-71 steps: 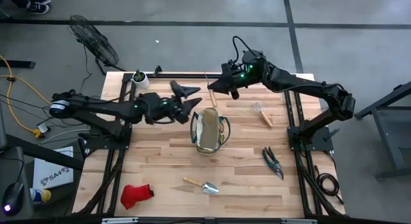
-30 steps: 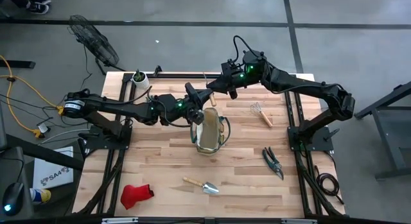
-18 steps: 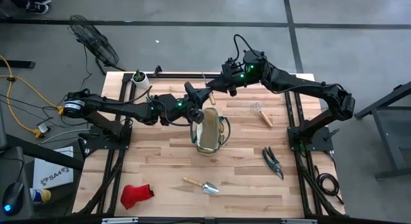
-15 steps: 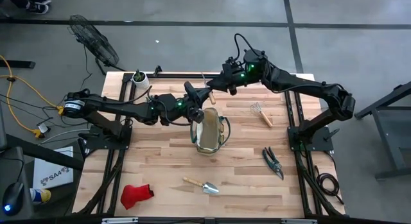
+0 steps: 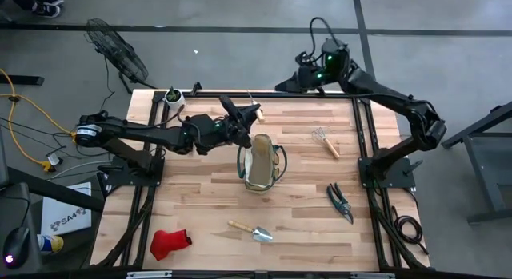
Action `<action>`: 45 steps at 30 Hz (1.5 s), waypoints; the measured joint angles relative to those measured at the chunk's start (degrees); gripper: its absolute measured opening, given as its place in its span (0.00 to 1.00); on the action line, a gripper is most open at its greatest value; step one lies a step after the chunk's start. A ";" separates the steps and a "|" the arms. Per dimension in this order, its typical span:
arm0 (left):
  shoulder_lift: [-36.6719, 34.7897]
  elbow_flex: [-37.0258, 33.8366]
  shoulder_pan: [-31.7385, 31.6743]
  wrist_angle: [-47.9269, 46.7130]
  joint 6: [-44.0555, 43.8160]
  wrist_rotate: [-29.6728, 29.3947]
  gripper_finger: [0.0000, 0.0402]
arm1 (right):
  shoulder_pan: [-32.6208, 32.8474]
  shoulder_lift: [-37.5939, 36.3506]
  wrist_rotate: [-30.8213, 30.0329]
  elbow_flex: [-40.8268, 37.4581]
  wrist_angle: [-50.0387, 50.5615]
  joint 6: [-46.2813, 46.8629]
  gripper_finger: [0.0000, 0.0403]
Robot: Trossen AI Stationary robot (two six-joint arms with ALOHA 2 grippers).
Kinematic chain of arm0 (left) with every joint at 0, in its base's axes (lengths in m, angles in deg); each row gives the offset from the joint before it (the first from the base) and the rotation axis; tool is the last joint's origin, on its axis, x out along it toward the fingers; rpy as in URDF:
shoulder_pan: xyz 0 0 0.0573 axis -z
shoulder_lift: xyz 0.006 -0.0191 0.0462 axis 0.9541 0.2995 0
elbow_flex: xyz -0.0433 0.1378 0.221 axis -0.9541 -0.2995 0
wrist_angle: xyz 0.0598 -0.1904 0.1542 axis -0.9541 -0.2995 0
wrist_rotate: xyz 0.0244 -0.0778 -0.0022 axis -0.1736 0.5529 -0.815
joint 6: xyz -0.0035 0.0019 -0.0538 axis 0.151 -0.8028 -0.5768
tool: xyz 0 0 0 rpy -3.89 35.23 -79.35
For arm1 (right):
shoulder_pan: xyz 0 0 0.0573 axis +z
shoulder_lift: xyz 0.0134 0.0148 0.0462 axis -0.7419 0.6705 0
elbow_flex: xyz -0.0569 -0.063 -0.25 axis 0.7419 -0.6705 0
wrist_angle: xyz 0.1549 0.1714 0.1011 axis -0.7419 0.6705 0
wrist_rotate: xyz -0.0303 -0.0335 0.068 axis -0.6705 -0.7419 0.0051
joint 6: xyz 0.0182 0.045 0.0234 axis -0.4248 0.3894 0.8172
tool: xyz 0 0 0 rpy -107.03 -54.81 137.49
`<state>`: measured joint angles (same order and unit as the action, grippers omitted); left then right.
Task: Pick & Place Garden tools in Gardening bag
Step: Put the top trowel into the gardening bag
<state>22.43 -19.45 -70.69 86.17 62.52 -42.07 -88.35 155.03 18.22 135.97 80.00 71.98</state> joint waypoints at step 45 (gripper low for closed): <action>9.94 12.92 -11.51 -12.93 -66.04 40.70 0.15 | 17.01 -14.64 -26.38 0.07 25.31 -61.94 0.39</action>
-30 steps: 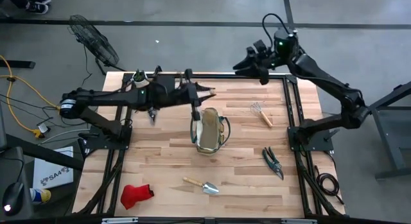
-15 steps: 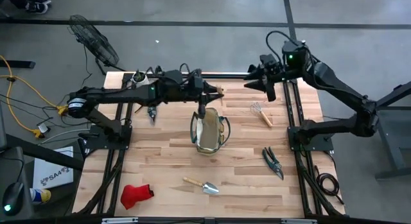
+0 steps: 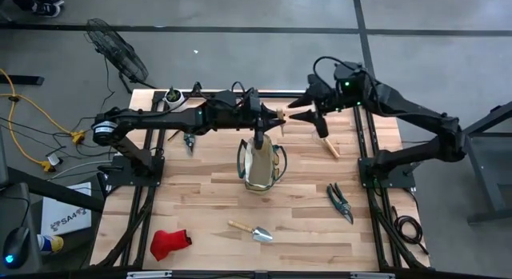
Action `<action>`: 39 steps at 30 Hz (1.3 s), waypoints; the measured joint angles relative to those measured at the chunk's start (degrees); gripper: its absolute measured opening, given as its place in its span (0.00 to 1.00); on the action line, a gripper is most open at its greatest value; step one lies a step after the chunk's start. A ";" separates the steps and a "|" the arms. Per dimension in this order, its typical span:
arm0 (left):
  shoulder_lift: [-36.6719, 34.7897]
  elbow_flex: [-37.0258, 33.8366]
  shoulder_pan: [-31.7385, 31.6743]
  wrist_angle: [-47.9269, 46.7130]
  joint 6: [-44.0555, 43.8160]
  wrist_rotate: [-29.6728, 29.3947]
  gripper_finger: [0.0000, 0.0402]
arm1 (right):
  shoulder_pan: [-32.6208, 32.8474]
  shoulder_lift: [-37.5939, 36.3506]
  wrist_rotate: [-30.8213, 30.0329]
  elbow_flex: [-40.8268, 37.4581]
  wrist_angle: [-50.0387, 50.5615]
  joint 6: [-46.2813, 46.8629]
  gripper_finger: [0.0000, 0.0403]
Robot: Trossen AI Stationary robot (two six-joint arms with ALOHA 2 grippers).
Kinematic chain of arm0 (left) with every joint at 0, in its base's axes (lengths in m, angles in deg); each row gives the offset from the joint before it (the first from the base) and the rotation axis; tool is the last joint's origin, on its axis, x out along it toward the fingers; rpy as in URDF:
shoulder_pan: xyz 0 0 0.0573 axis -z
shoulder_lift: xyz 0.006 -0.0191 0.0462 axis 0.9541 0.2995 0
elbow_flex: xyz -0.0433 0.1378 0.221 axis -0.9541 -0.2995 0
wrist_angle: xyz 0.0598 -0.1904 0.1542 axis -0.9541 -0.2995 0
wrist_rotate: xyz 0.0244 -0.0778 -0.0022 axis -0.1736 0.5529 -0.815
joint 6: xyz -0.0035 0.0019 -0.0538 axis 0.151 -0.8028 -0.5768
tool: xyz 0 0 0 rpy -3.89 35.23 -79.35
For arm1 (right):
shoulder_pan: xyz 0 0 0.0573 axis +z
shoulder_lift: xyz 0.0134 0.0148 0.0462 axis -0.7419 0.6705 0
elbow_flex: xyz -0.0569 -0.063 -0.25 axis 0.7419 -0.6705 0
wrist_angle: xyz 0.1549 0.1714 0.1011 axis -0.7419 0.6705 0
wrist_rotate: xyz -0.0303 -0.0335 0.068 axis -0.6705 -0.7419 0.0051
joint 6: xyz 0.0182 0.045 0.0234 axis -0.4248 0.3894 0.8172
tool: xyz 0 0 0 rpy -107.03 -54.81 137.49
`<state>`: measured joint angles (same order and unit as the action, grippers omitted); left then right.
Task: Pick & Place Garden tools in Gardening bag
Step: Put the top trowel into the gardening bag
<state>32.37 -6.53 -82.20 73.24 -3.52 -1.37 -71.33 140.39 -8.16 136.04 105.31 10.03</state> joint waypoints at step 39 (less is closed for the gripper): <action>-0.02 0.00 -0.09 -0.78 0.15 2.99 0.15 | 3.81 3.96 -1.60 -0.04 -10.18 4.70 0.39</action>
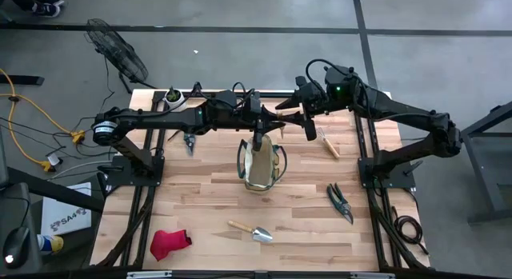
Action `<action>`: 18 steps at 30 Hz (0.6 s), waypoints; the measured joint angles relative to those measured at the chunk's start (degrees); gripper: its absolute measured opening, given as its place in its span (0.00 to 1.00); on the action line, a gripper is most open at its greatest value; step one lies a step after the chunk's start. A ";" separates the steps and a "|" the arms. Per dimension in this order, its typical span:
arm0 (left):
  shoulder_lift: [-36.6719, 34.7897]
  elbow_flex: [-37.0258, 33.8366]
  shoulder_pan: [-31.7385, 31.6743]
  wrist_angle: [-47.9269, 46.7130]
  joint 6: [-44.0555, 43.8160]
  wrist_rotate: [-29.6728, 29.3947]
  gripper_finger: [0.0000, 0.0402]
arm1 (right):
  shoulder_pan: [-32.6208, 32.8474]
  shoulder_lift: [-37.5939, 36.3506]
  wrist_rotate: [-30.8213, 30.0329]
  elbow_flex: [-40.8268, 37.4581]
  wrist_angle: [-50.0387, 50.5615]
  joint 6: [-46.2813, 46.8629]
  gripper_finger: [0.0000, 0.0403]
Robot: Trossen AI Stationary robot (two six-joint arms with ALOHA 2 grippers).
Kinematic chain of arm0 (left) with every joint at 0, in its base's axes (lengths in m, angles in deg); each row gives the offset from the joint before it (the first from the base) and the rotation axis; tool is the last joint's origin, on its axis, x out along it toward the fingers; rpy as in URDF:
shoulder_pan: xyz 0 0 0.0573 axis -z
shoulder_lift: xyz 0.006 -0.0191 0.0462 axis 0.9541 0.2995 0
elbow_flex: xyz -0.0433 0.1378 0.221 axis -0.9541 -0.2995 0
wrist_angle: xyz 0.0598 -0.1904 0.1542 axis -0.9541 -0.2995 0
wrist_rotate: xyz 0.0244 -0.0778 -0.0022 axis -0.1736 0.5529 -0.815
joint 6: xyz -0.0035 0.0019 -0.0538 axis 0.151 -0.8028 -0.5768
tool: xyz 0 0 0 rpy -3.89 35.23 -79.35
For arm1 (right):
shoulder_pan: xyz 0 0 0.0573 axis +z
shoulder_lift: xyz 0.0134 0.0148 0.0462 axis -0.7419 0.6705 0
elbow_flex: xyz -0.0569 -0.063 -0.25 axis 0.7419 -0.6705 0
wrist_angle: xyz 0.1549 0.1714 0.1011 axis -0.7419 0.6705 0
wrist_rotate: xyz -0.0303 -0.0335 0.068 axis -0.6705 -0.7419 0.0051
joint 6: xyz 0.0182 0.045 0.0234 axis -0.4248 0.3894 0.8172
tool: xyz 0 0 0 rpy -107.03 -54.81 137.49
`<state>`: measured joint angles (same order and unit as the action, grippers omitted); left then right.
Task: Pick & Place Garden tools in Gardening bag
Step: Put the top trowel into the gardening bag
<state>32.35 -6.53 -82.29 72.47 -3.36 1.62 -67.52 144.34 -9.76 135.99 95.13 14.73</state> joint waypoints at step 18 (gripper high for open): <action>-0.04 0.00 -0.02 -0.70 -0.02 -0.04 0.15 | 0.23 -0.07 2.12 0.00 0.67 0.04 0.26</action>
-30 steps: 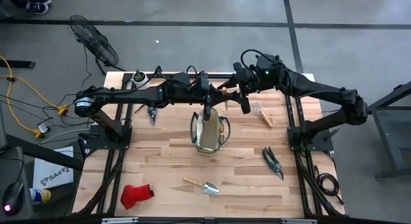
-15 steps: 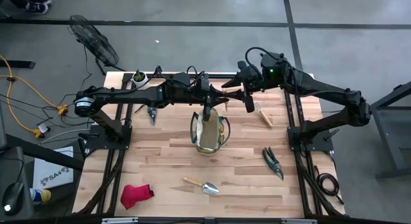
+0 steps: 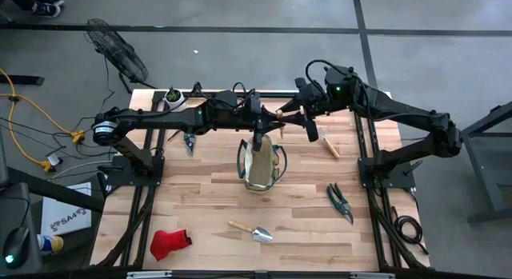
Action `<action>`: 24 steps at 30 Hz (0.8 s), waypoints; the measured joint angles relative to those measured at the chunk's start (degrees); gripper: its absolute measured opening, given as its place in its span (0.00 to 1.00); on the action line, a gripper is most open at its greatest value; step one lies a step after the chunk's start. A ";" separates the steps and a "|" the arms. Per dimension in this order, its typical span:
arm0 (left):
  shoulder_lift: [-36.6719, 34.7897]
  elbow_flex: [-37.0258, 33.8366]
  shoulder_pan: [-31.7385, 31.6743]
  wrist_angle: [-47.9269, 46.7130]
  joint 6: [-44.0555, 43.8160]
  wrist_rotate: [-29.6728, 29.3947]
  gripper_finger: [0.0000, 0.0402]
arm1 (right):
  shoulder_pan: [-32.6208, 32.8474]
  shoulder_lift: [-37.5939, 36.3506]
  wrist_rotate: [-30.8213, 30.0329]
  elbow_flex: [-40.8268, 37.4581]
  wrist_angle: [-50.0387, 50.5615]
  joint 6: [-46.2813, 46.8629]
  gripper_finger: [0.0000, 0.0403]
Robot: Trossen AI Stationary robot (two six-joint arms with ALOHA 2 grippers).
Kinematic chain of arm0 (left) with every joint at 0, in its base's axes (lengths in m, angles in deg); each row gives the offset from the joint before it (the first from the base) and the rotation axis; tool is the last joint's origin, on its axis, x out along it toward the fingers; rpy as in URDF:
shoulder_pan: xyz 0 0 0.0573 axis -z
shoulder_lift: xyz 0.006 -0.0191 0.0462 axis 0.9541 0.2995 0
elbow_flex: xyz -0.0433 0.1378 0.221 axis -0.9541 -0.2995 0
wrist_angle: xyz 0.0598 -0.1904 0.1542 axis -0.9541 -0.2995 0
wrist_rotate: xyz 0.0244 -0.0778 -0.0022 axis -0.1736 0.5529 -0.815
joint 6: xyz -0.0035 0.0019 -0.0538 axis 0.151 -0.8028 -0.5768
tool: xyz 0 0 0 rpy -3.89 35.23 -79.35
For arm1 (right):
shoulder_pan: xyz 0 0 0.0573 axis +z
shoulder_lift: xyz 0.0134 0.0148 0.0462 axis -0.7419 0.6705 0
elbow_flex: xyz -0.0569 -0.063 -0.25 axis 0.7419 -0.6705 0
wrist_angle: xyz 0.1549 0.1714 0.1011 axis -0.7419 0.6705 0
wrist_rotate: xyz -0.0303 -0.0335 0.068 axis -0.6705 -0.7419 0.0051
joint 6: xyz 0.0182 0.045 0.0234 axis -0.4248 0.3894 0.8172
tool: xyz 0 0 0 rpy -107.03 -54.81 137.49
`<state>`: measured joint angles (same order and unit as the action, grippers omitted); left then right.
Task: Pick & Place Garden tools in Gardening bag
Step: Put the top trowel into the gardening bag
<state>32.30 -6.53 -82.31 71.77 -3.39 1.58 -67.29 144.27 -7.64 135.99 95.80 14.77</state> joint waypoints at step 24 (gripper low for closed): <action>-0.02 0.00 0.02 -0.56 -0.16 -0.07 0.23 | -0.01 0.01 0.94 0.00 -0.11 0.87 0.14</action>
<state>32.28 -6.53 -82.29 71.21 -3.55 1.51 -67.31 144.29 -6.70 135.99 95.69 15.64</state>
